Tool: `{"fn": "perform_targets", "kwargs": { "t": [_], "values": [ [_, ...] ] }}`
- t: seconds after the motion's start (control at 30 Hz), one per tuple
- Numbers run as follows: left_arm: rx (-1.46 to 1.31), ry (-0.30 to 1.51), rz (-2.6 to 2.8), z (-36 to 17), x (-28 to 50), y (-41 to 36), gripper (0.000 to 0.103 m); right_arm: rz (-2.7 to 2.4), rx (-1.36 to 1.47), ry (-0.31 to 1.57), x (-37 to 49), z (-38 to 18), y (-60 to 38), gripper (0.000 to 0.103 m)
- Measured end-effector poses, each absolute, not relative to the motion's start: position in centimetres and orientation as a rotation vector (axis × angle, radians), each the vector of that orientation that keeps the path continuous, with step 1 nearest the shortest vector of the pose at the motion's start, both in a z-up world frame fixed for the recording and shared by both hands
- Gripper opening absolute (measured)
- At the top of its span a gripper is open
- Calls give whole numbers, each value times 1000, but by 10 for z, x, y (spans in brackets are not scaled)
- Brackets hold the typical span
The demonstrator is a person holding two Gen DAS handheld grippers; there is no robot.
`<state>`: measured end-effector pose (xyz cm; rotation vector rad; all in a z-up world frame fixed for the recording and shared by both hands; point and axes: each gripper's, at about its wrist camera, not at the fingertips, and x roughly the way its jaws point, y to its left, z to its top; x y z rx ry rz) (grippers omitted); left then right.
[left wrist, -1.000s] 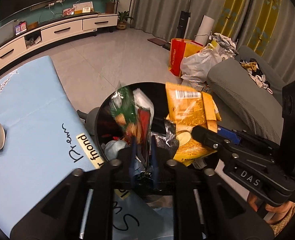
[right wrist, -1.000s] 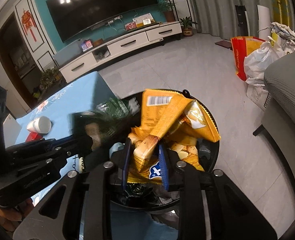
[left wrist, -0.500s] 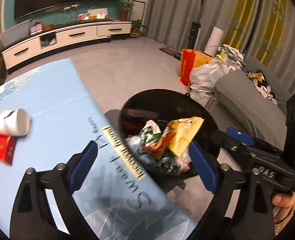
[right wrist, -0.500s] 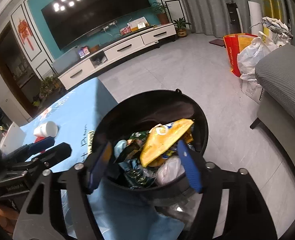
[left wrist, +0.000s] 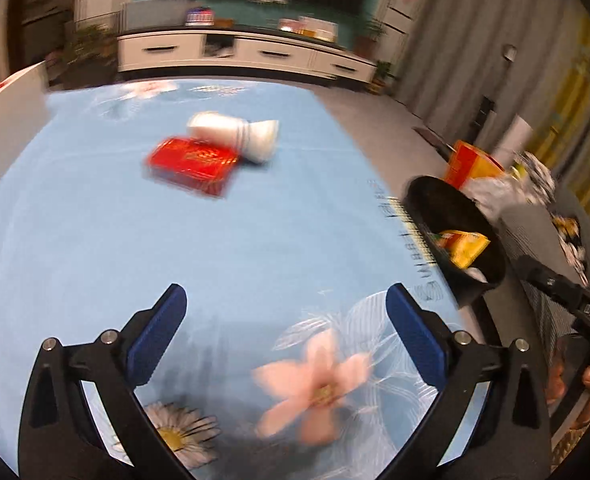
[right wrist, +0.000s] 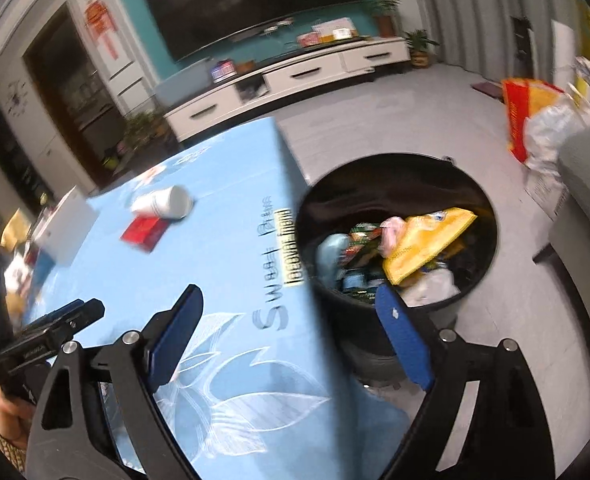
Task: Collect trash
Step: 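Move both open tools back over the table toward the red box, then grasp the red box with the left tool while the right tool grasps the white cup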
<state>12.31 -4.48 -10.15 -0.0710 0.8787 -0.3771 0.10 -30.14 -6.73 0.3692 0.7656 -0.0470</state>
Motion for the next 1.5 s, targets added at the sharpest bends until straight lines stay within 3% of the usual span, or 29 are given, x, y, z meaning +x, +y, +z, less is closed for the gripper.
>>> {"fn": "perform_targets", "kwargs": {
  "t": [0.6,1.33,1.5],
  "values": [
    [-251,879,-254,-122,107,65,100,197,60,776,58,-54,-166,86],
    [-247,883,-222,-139,223,21,100,403,-77,854,245,-83,-134,85],
    [-253,902,-202,-146,230,26,100,410,-215,898,279,-99,-116,83]
  ]
}}
